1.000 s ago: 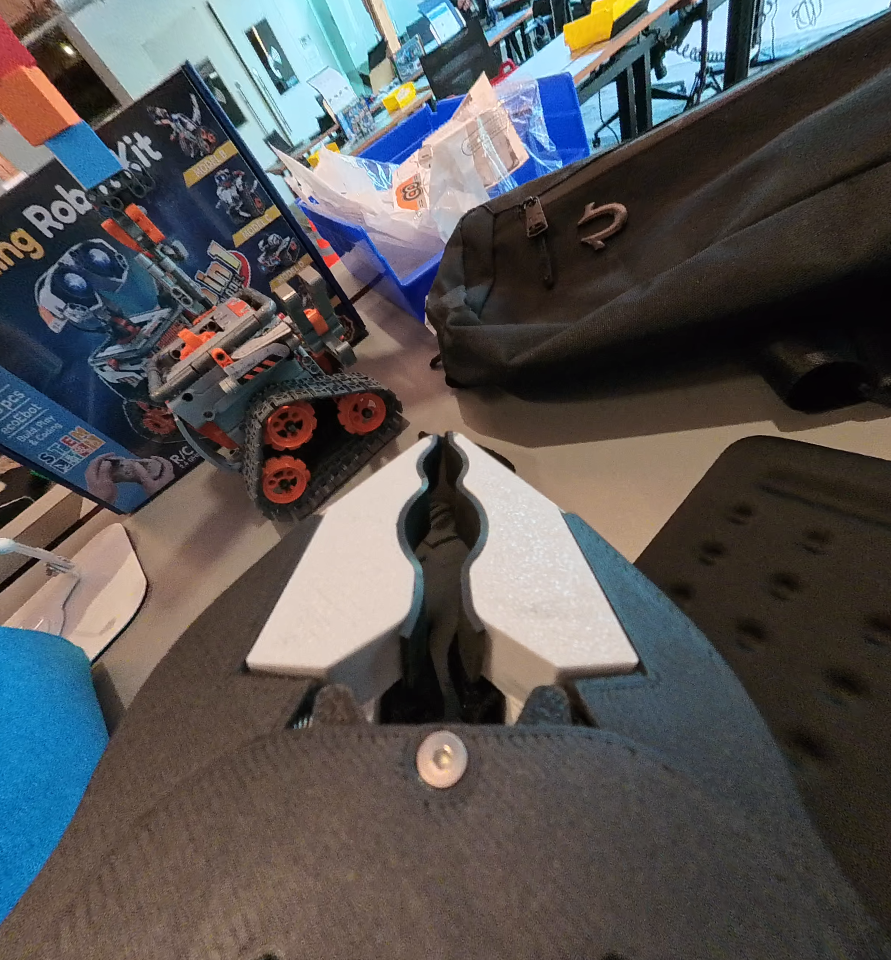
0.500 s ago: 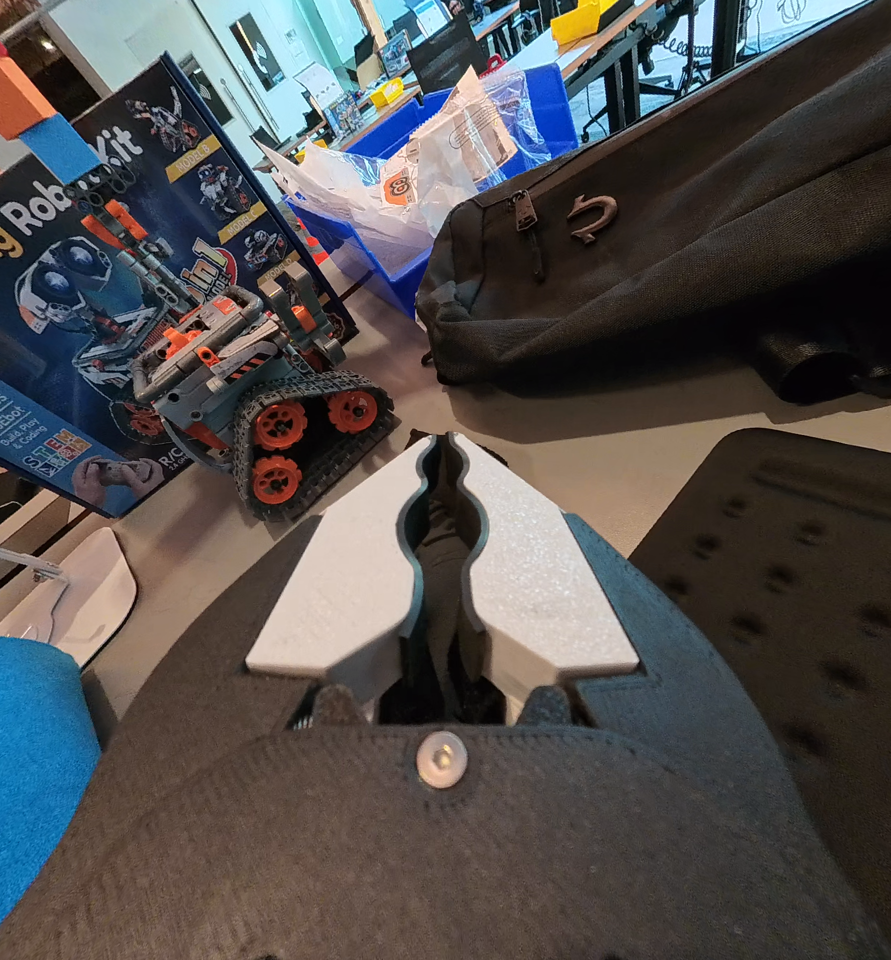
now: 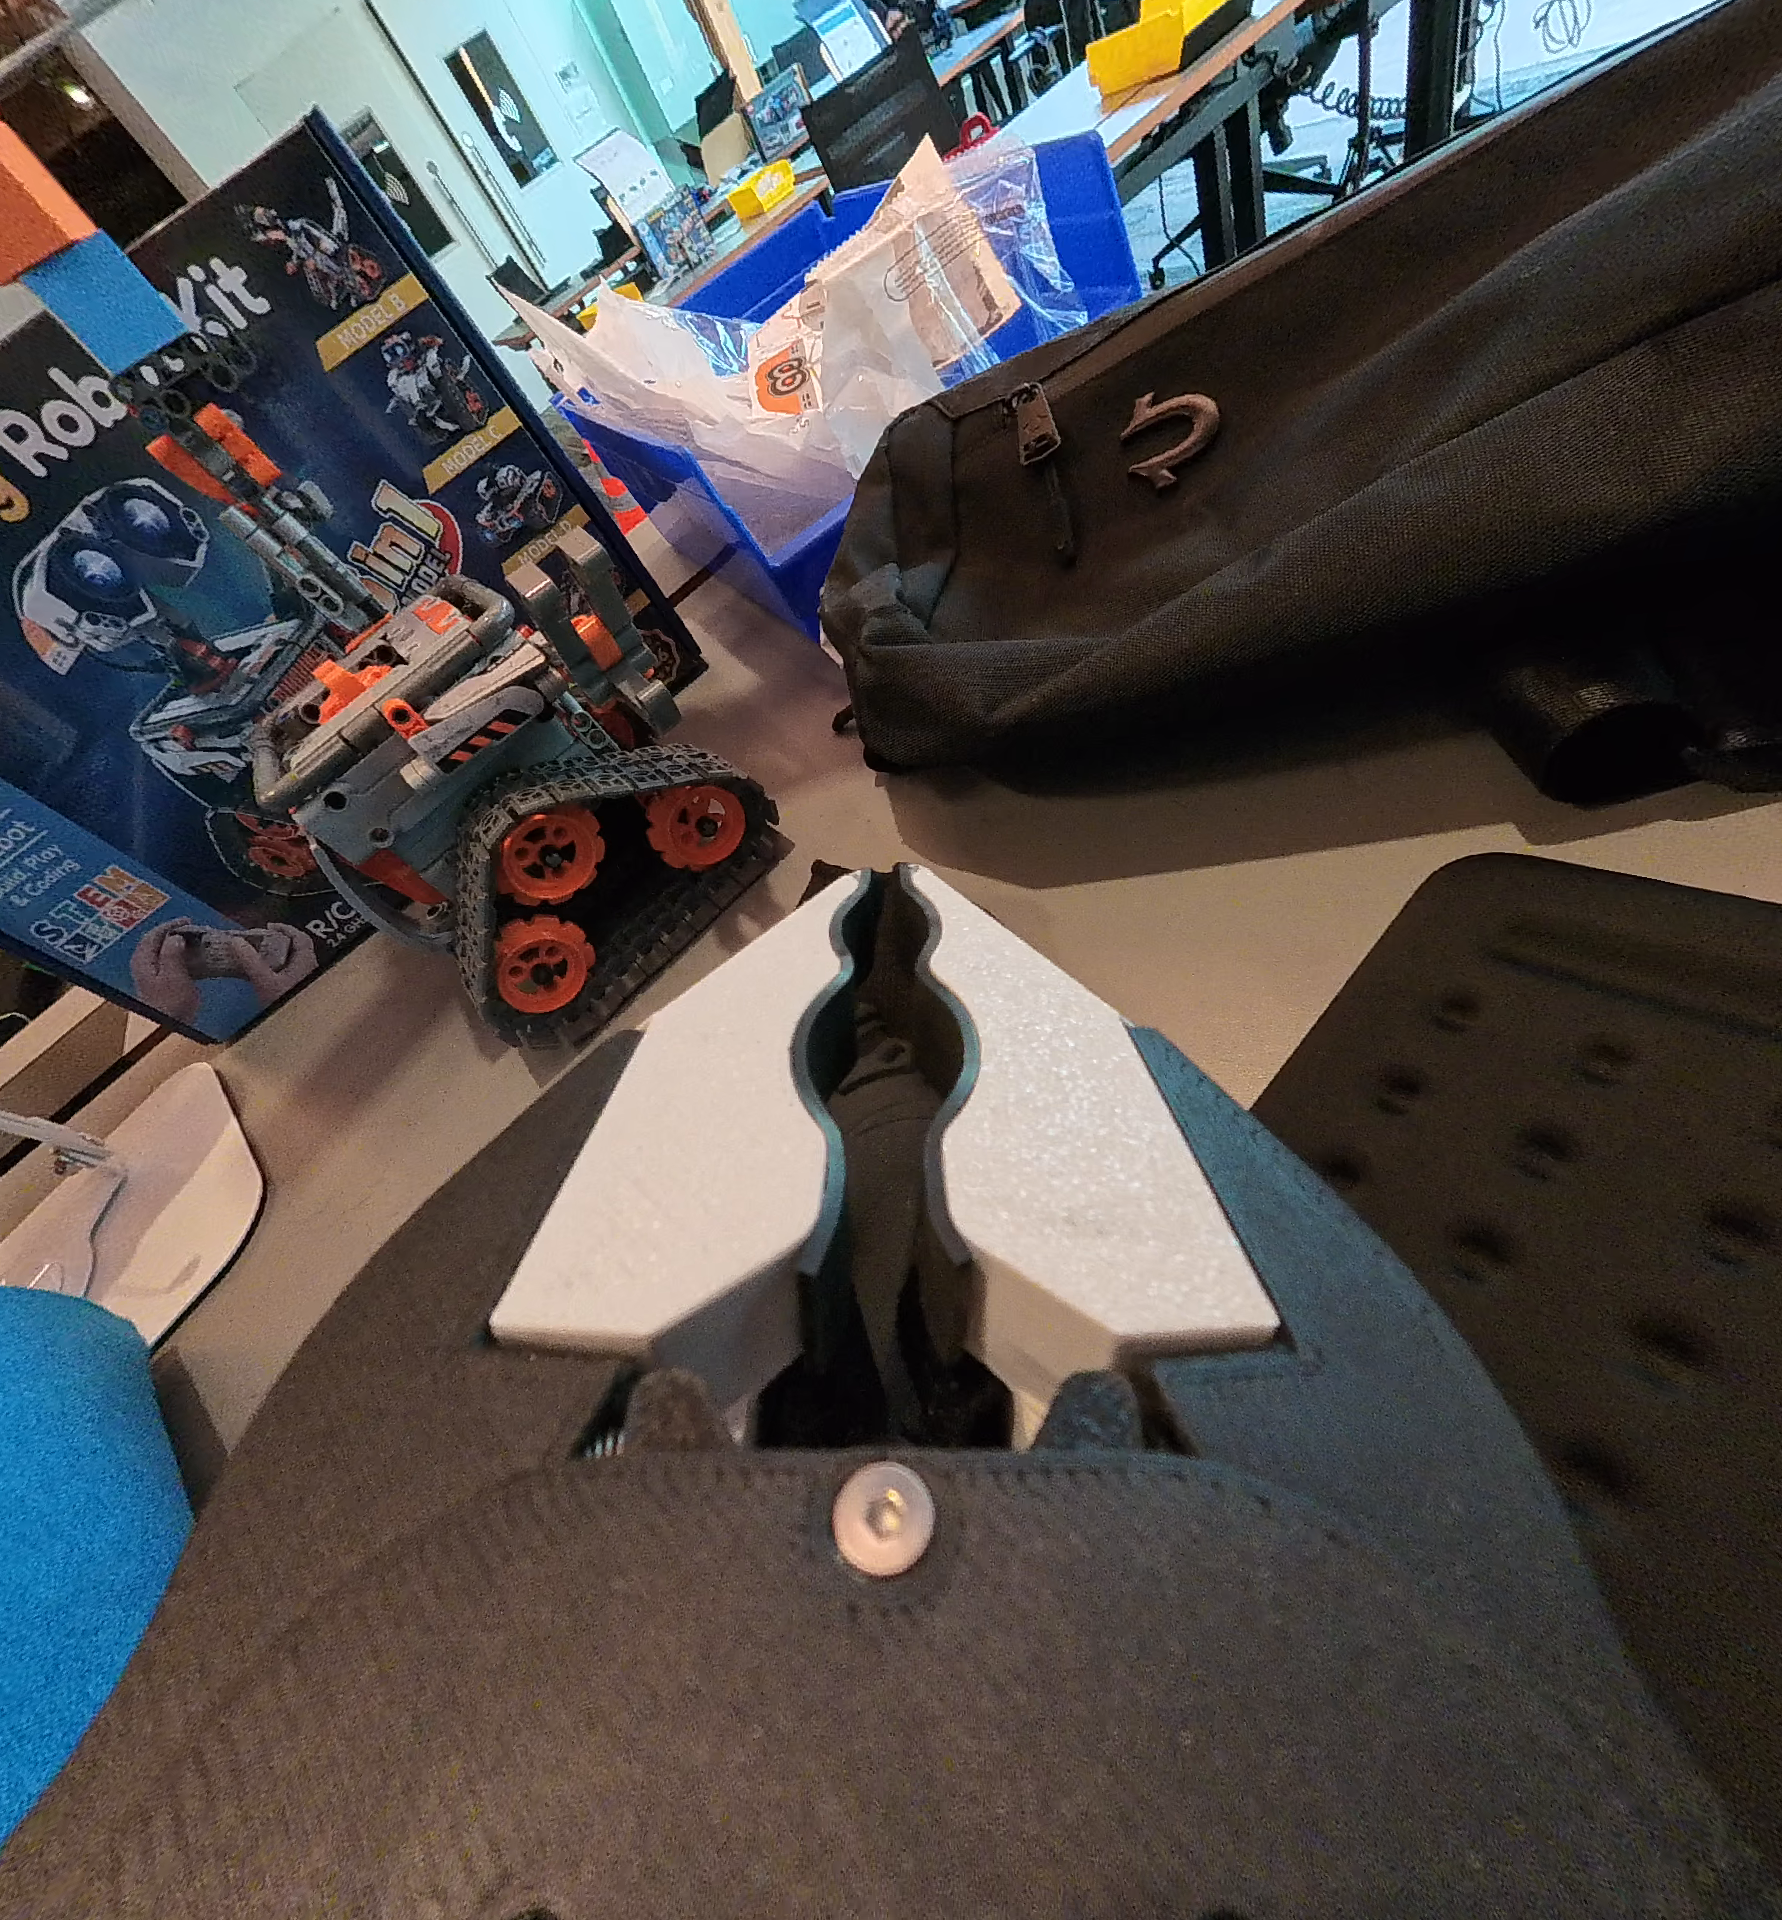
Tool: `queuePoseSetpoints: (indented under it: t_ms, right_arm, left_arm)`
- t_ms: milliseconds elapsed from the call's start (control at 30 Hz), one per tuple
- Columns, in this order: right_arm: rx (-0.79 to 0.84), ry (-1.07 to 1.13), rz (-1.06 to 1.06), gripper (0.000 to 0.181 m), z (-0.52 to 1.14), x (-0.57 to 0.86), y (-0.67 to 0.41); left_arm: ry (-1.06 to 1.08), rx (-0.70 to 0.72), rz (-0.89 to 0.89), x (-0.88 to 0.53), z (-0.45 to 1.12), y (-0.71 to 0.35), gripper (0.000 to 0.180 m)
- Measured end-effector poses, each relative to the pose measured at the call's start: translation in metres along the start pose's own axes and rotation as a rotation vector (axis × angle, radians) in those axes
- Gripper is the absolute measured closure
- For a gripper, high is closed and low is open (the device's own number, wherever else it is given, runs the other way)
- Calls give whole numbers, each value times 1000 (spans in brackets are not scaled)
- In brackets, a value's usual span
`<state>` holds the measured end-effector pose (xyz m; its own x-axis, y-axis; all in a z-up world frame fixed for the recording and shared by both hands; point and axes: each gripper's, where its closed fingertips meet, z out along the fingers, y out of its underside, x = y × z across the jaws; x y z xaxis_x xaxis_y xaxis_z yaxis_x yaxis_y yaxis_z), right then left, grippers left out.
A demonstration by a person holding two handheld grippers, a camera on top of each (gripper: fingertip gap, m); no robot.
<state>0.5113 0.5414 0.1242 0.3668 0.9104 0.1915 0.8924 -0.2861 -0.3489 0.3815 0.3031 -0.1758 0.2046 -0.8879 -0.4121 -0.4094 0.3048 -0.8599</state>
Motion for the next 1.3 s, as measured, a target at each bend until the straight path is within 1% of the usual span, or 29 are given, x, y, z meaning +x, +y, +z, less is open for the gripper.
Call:
queuePoseSetpoints:
  t_ms: [100,233,433,533,600,700,733,767,833,933,1033,1100,1167,1233,1300]
  right_arm:
    - [13,-5,4,155,0,0,-1]
    - [11,-4,4,149,1,0,-1]
    - [41,-7,11,145,-3,1,-3]
    - [89,16,9,143,-16,1,-9]
    - [153,55,-14,143,-33,-5,-20]
    - [237,180,-90,143,-65,-22,-40]
    - [270,208,-135,148,-74,-36,-50]
    - [312,213,-183,158,-82,-55,-62]
    - [378,207,-260,160,-93,-96,-82]
    - [456,155,-388,160,-93,-163,-106]
    - [466,176,-522,165,-73,-216,-125]
    - [481,128,-594,171,-51,-259,-140]
    - [495,62,-662,173,-26,-305,-153]
    - [496,-28,-727,173,3,-353,-162]
    - [513,-157,-771,173,30,-402,-168]
  left_arm:
    - [5,-2,3,1,0,0,179]
    - [11,-2,0,1,1,0,179]
    - [14,-1,-1,2,1,1,179]
    - [14,2,3,2,1,0,179]
    - [8,5,9,1,0,0,179]
    - [-10,8,-9,-2,-2,-1,176]
    - [-4,10,-41,-4,-3,-1,172]
    - [-4,35,-72,-7,-7,-4,169]
    - [-25,127,-109,-10,-25,-19,171]
    - [-94,181,-131,-7,-74,-27,168]
    - [-214,129,-208,-4,-135,-5,165]
    - [-290,75,-288,3,-178,23,163]
    - [-383,10,-361,17,-225,55,163]
    - [-494,-99,-441,38,-275,100,163]
    - [-604,-248,-556,71,-329,159,160]
